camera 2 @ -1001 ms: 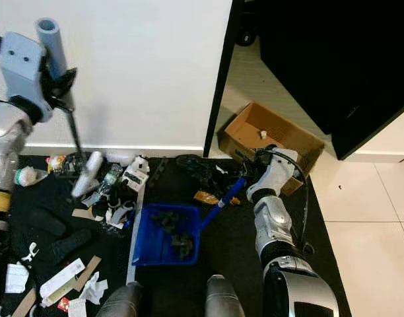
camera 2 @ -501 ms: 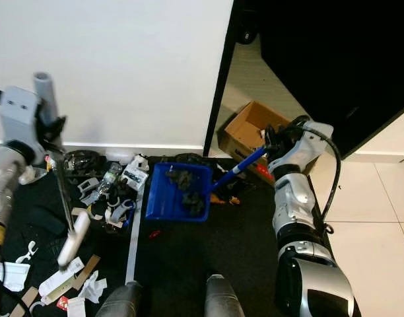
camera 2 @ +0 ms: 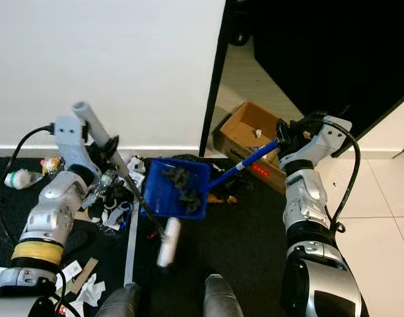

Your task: Sweep floor

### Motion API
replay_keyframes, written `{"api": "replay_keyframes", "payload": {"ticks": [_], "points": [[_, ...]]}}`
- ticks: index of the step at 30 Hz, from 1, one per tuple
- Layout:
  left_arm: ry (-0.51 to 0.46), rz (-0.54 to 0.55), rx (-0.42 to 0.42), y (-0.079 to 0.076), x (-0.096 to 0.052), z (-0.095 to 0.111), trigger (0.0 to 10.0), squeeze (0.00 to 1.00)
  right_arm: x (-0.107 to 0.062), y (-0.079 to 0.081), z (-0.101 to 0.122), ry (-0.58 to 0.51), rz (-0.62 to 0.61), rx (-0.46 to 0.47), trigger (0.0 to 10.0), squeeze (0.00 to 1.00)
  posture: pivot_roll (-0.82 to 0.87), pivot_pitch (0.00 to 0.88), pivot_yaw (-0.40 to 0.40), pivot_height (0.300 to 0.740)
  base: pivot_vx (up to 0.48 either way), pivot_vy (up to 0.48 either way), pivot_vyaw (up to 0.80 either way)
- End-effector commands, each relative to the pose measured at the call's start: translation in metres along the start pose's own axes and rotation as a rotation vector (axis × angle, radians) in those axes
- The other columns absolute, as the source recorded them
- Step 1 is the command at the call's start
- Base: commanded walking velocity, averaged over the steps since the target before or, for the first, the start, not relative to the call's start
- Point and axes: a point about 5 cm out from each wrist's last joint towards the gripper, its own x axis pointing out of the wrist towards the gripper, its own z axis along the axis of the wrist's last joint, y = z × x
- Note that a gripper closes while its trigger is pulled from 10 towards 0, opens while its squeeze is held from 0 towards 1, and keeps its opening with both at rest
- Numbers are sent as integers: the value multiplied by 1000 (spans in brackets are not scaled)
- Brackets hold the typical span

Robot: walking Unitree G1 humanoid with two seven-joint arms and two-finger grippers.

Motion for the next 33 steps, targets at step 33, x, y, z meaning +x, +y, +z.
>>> {"api": "replay_keyframes", "payload": {"ticks": [33], "points": [[-130,86,132,9,-7,11,10000,0,-18,-15,-3,35,9,-103,10000,0,-6,104,-16,740,0,0,0]]}}
